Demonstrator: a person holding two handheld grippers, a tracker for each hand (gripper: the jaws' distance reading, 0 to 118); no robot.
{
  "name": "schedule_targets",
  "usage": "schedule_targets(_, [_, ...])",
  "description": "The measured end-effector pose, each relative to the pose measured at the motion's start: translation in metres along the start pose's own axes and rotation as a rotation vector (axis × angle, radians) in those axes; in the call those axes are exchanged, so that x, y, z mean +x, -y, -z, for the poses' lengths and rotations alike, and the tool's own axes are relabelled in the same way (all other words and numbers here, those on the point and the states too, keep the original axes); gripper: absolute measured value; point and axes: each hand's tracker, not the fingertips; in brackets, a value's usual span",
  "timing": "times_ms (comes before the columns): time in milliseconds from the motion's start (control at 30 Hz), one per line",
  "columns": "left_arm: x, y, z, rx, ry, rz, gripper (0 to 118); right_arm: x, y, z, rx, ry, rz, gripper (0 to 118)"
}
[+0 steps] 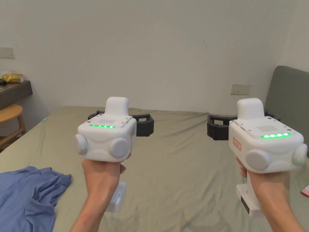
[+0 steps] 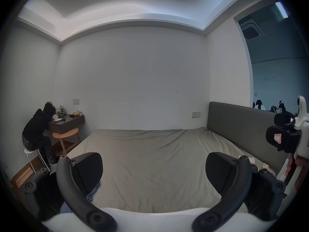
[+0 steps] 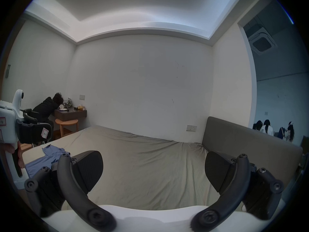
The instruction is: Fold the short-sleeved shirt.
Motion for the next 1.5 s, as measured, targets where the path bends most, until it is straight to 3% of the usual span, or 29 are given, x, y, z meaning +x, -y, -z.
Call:
schedule_targets(133, [0.004, -0.021, 0.015, -0.017, -0.018, 0.015, 118, 0.004, -0.022, 0.029, -0.022, -0.006, 0.002, 118])
schedule_targets(333, [0.005, -0.019, 0.022, -0.056, -0.002, 0.007, 118, 0.012, -0.013, 0.044, -0.094, 0.021, 0.143, 118])
schedule_targets(467, [0.003, -0.006, 0.015, -0.024, -0.028, 0.013, 118, 0.010, 0.003, 0.037, -0.064, 0.017, 0.122, 118])
schedule_targets(500, [0.001, -0.005, 0.014, -0.020, -0.023, 0.012, 112, 0.009, 0.005, 0.035, -0.060, 0.012, 0.118, 118])
schedule_targets(533, [0.000, -0.006, 0.014, -0.011, -0.004, 0.004, 96, 0.011, 0.006, 0.034, -0.051, -0.011, 0.117, 118])
schedule_targets(567, [0.004, -0.008, 0.008, -0.003, 0.012, -0.002, 68, 0.012, 0.006, 0.034, -0.041, -0.057, 0.126, 117])
schedule_targets(600, [0.007, -0.009, 0.005, 0.001, 0.004, 0.002, 22, 0.012, 0.005, 0.034, -0.040, -0.067, 0.129, 104])
schedule_targets(633, [0.011, -0.010, 0.005, 0.013, -0.036, 0.027, 2, 0.011, 0.004, 0.033, -0.039, -0.065, 0.129, 75])
schedule_targets(667, [0.013, -0.010, 0.005, 0.020, -0.070, 0.044, 1, 0.011, 0.003, 0.033, -0.034, -0.066, 0.126, 26])
schedule_targets(700, [0.009, -0.009, 0.010, 0.022, -0.057, 0.035, 1, 0.009, 0.002, 0.033, -0.029, -0.057, 0.115, 1])
schedule_targets(733, [0.006, -0.009, 0.011, 0.012, -0.030, 0.021, 0, 0.008, 0.001, 0.035, -0.022, -0.040, 0.077, 1])
schedule_targets(833, [0.002, -0.005, 0.013, 0.001, -0.002, 0.009, 0, 0.001, 0.007, 0.029, -0.033, -0.100, 0.116, 1])
schedule_targets(1133, [-0.015, 0.021, 0.022, -0.048, -0.008, 0.049, 0, -0.014, 0.020, 0.021, -0.040, -0.115, 0.086, 1])
schedule_targets(1333, [-0.063, 0.055, 0.033, -0.175, -0.022, -0.022, 0, -0.024, 0.035, 0.024, -0.121, -0.177, 0.073, 1])
schedule_targets(1433, [-0.096, 0.076, 0.041, -0.277, -0.073, -0.032, 0, -0.028, 0.054, 0.033, -0.172, -0.223, 0.103, 1])
schedule_targets(1500, [-0.124, 0.093, 0.049, -0.333, -0.085, -0.061, 0, -0.035, 0.069, 0.038, -0.195, -0.212, 0.101, 1])
